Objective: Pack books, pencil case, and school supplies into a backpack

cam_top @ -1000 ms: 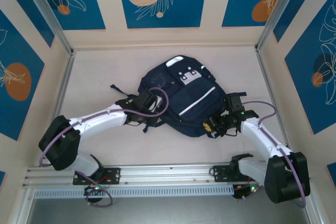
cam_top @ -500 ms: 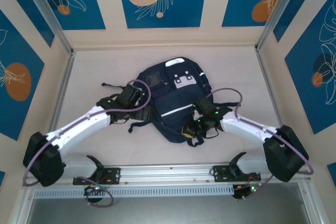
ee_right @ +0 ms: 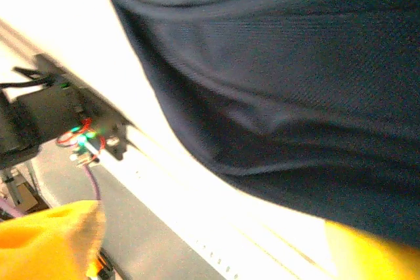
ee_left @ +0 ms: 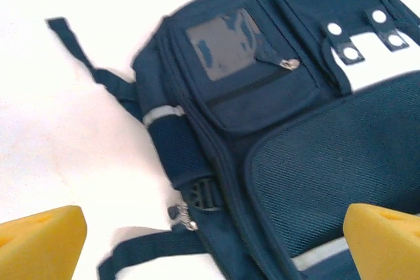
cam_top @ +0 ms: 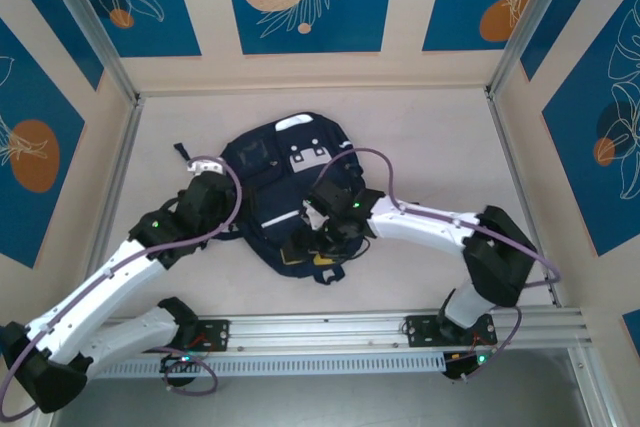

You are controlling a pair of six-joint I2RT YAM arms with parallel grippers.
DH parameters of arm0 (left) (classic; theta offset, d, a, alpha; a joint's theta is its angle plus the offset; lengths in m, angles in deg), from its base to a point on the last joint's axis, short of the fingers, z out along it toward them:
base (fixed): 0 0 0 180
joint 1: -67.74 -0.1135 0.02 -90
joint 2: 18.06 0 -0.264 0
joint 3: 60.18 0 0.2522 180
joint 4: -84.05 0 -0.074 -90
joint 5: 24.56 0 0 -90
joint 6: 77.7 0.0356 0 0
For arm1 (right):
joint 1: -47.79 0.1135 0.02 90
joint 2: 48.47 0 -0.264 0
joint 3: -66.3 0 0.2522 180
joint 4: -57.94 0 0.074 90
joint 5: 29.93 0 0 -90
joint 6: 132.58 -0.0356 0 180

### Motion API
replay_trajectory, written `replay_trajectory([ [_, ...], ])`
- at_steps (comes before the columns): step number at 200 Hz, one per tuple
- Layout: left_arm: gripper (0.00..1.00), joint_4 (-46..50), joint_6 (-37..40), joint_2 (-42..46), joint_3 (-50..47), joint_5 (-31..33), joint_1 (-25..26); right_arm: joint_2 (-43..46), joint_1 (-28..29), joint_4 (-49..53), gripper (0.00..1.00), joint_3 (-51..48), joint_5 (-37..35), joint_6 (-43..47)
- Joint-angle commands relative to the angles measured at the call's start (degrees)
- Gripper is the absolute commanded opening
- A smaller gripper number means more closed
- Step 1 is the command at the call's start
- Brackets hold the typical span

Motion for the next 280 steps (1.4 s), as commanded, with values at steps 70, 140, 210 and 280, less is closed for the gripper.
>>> replay_trajectory([
  [70,1.00,-39.1,34.8,9.7,-30.7,-1.2,-6.8,24.4,-23.2,3.3,0.99,0.9,-30.8,18.7],
  [140,1.00,-70.3,30.0,-13.3,-35.4,-2.2,-25.8,21.9,-36.0,-27.1,0.99,-17.8,-34.1,36.7],
  [210,1.00,-86.5,30.9,-36.8,-28.3,-24.1,-34.2,25.1,-55.8,-66.9,0.99,-46.9,-17.2,38.9],
  [280,1.00,-85.5,31.7,-37.4,-27.3,-25.9,-34.1,-0.7,-59.5,-102.5,0.99,-48.2,-14.8,33.4],
])
